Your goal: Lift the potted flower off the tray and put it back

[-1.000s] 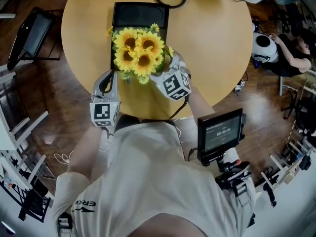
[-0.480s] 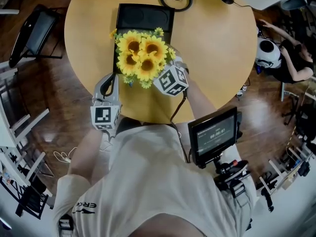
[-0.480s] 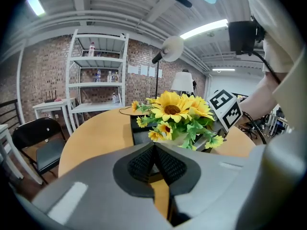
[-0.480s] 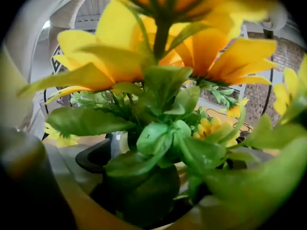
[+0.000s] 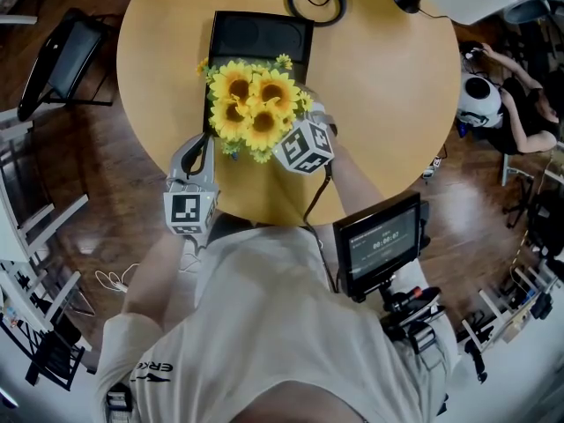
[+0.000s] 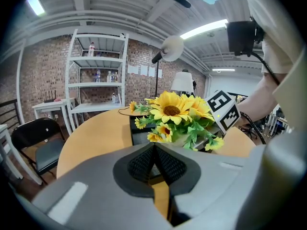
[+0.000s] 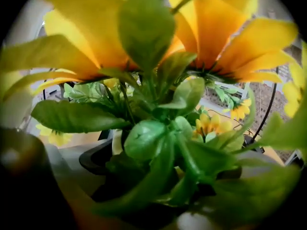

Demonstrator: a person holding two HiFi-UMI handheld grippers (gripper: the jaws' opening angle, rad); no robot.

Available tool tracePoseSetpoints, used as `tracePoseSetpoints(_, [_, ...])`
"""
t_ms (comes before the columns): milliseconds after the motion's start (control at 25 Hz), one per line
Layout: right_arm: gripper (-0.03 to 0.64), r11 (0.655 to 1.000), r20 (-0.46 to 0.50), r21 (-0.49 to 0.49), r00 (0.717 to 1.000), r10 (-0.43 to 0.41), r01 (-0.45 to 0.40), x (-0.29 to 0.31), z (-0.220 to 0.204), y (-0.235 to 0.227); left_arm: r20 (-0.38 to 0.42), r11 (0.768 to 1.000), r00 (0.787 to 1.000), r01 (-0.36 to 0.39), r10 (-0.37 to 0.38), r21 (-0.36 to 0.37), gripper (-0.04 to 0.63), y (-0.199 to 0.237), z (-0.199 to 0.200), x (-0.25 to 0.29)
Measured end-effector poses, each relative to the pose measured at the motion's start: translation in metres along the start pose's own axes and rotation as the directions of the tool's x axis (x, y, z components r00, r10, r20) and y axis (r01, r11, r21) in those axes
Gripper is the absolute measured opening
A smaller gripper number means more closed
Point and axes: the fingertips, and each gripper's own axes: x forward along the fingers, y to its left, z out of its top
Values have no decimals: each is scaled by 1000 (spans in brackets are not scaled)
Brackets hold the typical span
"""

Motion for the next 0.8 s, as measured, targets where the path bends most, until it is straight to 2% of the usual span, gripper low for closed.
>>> tracePoseSetpoints(160, [590, 999, -29, -23, 998, 48, -48, 4, -1, 8, 5, 1000, 1000, 1, -1, 3, 2, 0, 2, 0])
tracePoseSetpoints(240, [595, 998, -36, -33, 998, 52, -53, 3, 1, 8, 8, 1000, 1000, -2, 2, 6, 2, 0, 3, -2])
tracePoseSetpoints(280, [585, 998, -37, -36, 998, 44, -46, 2, 3, 7, 8, 1000, 1000, -4, 4, 6, 2, 0, 4, -4])
tracePoseSetpoints(320, [540, 999, -37, -38, 999, 37, -38, 0, 5, 6, 8, 1000, 1000, -5, 5, 6, 2, -2, 5, -6])
tracePoseSetpoints(480, [532, 999, -35, -37, 999, 29, -30, -7, 6, 6, 22, 1000, 1000, -3, 3, 16, 2, -8, 16, -10])
tracePoseSetpoints(800, [526, 1000, -9, -10, 1000, 18, -19, -7, 6, 2, 16, 1000, 1000, -6, 5, 17, 2, -2, 12, -8])
